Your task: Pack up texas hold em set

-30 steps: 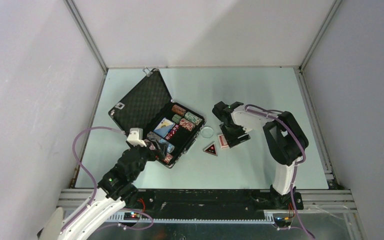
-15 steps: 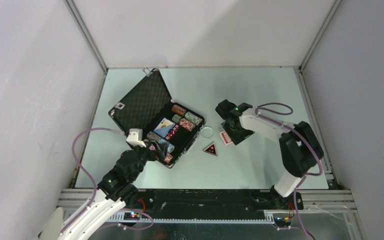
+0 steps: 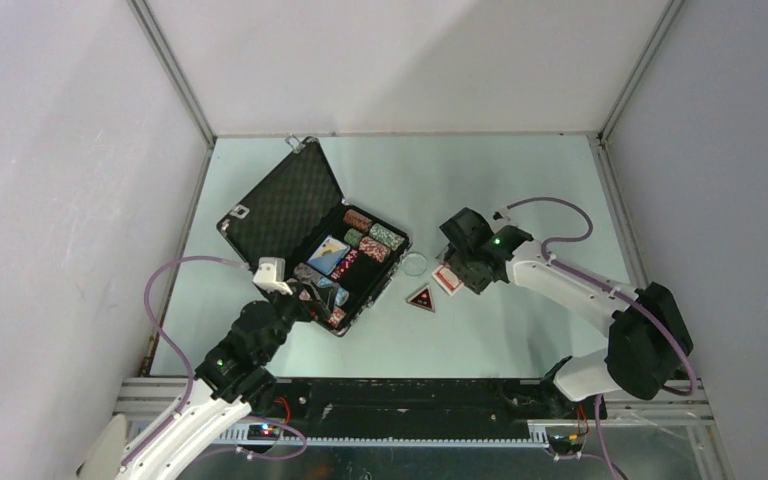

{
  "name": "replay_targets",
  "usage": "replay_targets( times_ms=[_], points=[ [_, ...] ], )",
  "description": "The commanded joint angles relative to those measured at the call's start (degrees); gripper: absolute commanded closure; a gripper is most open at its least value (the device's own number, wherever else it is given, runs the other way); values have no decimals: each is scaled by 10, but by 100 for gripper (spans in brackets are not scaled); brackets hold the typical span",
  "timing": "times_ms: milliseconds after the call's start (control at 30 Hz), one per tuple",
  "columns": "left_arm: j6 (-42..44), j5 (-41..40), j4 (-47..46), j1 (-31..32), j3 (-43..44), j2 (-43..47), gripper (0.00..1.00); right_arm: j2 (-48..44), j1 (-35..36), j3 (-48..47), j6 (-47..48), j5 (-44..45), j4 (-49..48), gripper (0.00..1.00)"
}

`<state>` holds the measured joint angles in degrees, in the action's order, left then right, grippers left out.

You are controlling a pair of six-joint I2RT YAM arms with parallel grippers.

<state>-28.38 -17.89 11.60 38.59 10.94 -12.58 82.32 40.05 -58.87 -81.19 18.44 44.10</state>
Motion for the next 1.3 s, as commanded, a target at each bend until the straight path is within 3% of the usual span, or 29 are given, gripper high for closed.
replay_targets(
  times_ms=[0,233,433,633,900,1167,1233,1267],
  points=[
    [13,1,-22,-4,-5,3,3,-35,31,-4,65,-22,-93,75],
    [13,1,-16,-4,-7,19,3,-12,80,-5,61,-50,-225,74],
    [10,-7,-6,-4,-9,38,3,70,106,-37,58,-95,-317,75],
    [-3,-39,10,-4,-4,34,3,163,124,-142,44,-92,-267,73],
    [-13,-60,21,-4,-2,40,4,241,142,-211,26,-100,-264,72],
    [-14,-63,22,-4,-2,36,4,286,145,-247,-5,-92,-186,54],
    [-14,-62,21,-4,-1,35,4,289,145,-245,-14,-87,-178,43],
    [-13,-62,21,-4,-1,34,4,291,145,-245,-18,-84,-176,31]
  ],
)
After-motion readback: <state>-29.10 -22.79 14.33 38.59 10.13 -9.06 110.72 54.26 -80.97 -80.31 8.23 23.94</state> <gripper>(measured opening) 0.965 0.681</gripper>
